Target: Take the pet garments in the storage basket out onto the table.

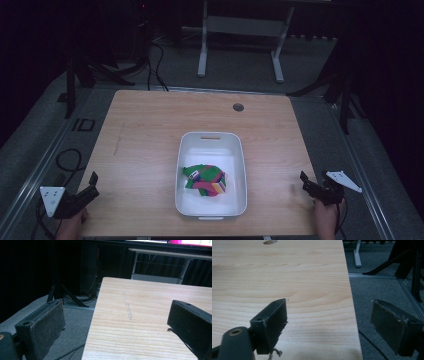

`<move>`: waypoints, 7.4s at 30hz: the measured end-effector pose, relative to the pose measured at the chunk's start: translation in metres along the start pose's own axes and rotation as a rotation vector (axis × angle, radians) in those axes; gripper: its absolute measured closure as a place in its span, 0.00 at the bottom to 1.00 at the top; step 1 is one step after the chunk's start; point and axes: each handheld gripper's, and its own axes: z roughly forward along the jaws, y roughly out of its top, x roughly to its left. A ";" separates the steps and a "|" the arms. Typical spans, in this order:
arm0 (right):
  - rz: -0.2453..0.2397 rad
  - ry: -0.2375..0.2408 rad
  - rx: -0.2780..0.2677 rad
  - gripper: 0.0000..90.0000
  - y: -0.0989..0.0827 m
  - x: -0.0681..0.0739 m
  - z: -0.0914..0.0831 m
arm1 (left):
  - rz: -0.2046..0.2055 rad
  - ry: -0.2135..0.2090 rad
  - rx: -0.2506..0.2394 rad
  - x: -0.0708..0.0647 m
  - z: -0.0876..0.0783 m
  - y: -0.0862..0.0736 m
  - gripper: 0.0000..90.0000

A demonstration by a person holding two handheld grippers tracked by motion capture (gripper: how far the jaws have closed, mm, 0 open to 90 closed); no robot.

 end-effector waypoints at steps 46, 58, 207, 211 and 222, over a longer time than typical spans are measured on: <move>-0.294 0.500 0.250 0.15 0.028 0.059 0.013 | -0.013 0.001 -0.007 0.001 0.000 0.000 0.02; -0.327 0.663 0.260 0.14 0.056 0.096 0.007 | -0.013 -0.001 -0.008 0.001 0.000 0.000 0.02; -0.605 0.424 0.348 0.75 0.149 0.103 0.019 | -0.002 -0.012 0.003 0.001 0.000 0.000 0.02; -0.580 0.439 0.349 0.74 0.137 0.102 0.028 | -0.002 -0.011 0.003 0.000 0.000 0.000 0.02; -0.573 0.409 0.394 0.74 0.109 0.108 0.066 | -0.004 -0.011 0.002 0.001 0.000 0.000 0.02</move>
